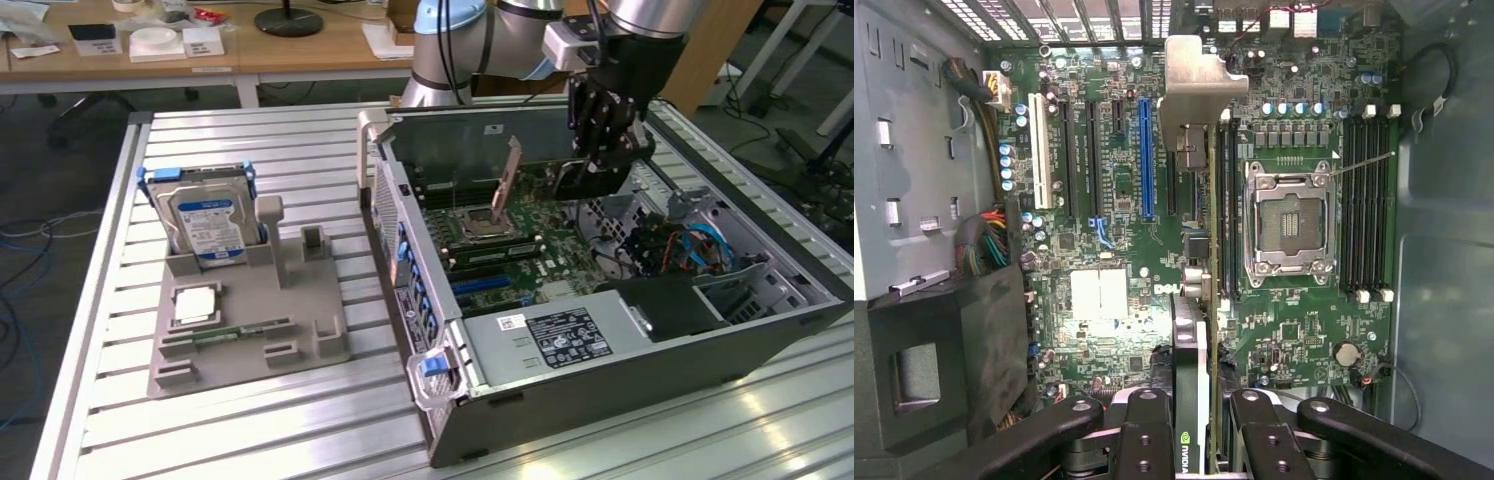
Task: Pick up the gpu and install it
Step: 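Insert the gpu into the slot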
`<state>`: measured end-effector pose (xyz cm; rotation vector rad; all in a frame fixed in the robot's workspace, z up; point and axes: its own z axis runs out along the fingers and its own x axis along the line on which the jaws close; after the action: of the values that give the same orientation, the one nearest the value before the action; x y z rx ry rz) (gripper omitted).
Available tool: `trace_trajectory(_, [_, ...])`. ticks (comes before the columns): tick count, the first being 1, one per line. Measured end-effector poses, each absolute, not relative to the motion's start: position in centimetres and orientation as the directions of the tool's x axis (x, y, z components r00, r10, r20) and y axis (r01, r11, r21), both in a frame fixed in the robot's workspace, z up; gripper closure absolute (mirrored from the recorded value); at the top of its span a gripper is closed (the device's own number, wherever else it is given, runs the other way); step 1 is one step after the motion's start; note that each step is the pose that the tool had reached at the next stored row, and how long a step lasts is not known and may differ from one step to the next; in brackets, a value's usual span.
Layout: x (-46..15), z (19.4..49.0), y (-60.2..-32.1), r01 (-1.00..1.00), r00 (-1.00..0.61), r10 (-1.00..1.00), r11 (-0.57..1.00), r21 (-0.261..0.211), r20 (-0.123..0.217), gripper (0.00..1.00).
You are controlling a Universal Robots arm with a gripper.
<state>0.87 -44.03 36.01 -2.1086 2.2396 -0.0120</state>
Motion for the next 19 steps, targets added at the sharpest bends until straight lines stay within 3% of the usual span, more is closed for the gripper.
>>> trace_trajectory(19, [0.6,34.7,-44.1,-0.997,-0.059,-0.997,0.061,-0.051,-0.042,0.73])
